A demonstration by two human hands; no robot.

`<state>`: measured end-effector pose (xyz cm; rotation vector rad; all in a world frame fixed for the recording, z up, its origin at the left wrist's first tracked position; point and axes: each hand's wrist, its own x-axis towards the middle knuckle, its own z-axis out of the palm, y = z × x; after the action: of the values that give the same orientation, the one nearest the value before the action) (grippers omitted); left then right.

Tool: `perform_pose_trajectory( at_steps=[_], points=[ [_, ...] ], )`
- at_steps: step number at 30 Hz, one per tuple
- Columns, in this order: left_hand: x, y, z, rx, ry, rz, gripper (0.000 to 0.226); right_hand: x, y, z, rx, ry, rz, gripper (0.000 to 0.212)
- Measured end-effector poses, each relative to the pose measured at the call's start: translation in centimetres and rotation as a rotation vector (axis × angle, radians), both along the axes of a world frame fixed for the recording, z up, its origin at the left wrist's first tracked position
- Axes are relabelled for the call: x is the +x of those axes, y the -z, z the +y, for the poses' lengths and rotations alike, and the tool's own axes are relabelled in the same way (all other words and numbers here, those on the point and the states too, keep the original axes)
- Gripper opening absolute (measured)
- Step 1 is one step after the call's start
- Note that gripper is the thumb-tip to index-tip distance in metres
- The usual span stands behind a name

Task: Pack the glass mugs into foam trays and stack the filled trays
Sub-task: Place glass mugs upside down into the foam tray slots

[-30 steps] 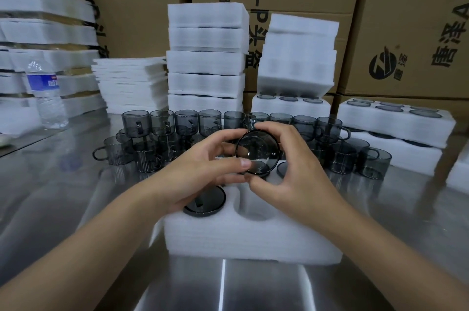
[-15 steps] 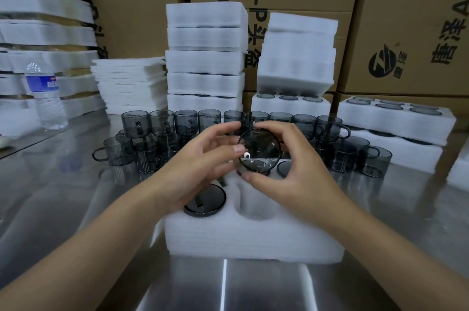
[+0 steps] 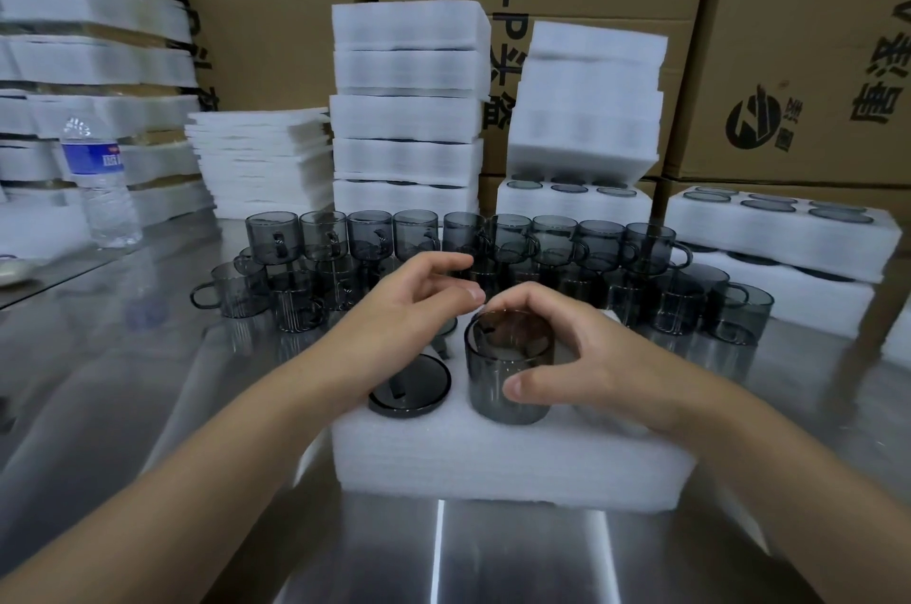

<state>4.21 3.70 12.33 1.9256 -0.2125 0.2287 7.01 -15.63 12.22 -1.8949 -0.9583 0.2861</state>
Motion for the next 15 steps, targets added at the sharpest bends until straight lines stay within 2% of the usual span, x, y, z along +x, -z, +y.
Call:
perform_pose_trajectory(
  at_steps=[8,12,15],
  points=[
    [0.05,-0.03,0.03,0.046,0.026,0.023,0.033,-0.17,-0.39,-0.62,-0.127,-0.016,-0.032,0.048],
    [0.10,0.18,0.20,0.063,0.062,0.026,0.041,-0.34,-0.44,-0.73,-0.266,0.069,-0.150,0.050],
    [0.06,0.21,0.22,0.094,0.094,0.029,0.045,-0.11,-0.47,-0.91,-0.304,0.067,-0.167,0.052]
  ],
)
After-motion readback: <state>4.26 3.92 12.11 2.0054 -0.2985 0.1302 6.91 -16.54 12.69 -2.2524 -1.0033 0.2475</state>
